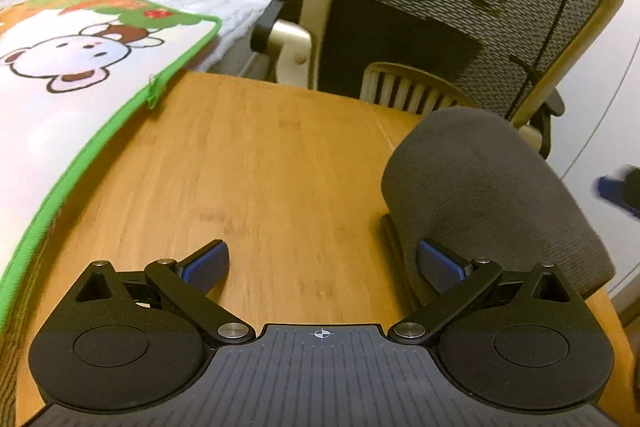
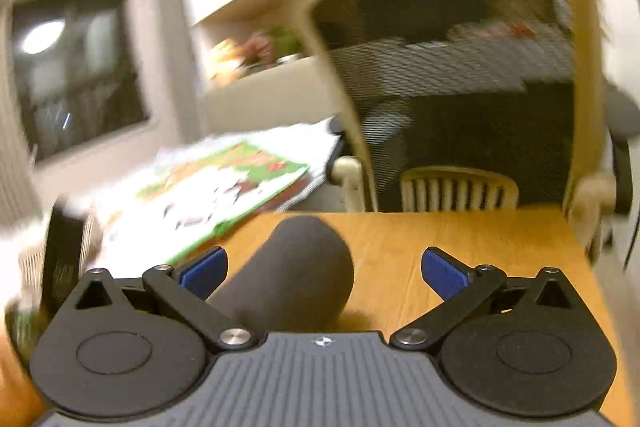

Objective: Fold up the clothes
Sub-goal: 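Roll the grey bundle over the remaining waistband with the right tool while the left tool steadies it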

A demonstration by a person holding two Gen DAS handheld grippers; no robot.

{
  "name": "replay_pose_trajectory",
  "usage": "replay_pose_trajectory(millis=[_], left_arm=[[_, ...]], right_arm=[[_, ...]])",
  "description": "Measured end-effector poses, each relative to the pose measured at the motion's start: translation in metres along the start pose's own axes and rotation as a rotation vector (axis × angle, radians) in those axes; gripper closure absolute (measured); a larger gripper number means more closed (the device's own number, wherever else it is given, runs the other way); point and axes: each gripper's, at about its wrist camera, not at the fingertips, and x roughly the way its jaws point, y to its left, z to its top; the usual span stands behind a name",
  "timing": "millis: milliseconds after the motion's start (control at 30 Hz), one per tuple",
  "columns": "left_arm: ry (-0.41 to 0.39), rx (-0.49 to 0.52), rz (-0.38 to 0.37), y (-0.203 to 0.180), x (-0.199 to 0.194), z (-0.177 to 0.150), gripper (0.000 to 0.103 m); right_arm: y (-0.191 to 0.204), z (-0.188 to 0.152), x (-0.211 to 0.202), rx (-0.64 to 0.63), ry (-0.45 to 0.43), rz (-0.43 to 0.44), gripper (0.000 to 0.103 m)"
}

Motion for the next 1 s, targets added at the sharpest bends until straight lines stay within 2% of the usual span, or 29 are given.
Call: replay_pose_trajectory(millis=[100,200,333,500,600,667,733,900,933,1000], left_arm=[[0.0,0.008,-0.004,-0.003,-0.001,0.0,0.0],[0.004,-0.001,-0.014,-0.003,0.002,0.0,0.0],[-0.002,-0.009,-0.012,-0.007,-0.002,0.001,0.001],[-0.08,-0.036,-0.091,-0.021,-0.031,0.005,0.001],[-0.078,0.022,-0.125,-0.036,-0.032,0.005,0.001],[-0.045,0.052,-0.097,-0.038,-0.02,-0.001,0.0],[-0.016,0.033,-0.094,-0.033,-0.01,-0.006,0.0],[-0.021,0.041,-0.093,-0.031,-0.009,-0.01,0.0],[-0.024,0.043,-0.092,-0.03,-0.009,-0.011,0.0],[-0.029,0.025,-0.085,-0.027,-0.008,-0.012,0.0]], right_arm=[[-0.003,-0.012,0.03,0.02,0.102,-0.108,0.0],[-0.01,-0.023,0.036,0.063,0.113,-0.152,0.0],[-0.01,-0.032,0.034,0.023,0.108,-0.243,0.0],[-0.01,-0.033,0.03,-0.035,0.097,-0.245,0.0],[-0.006,-0.03,0.03,-0.071,0.093,-0.236,0.0],[-0.005,-0.03,0.031,-0.073,0.093,-0.234,0.0],[-0.003,-0.026,0.029,-0.08,0.089,-0.232,0.0],[-0.004,0.005,0.043,-0.051,0.062,-0.202,0.0],[-0.004,0.009,0.055,-0.051,0.077,-0.208,0.0],[-0.006,0.009,0.087,-0.045,0.164,-0.204,0.0]])
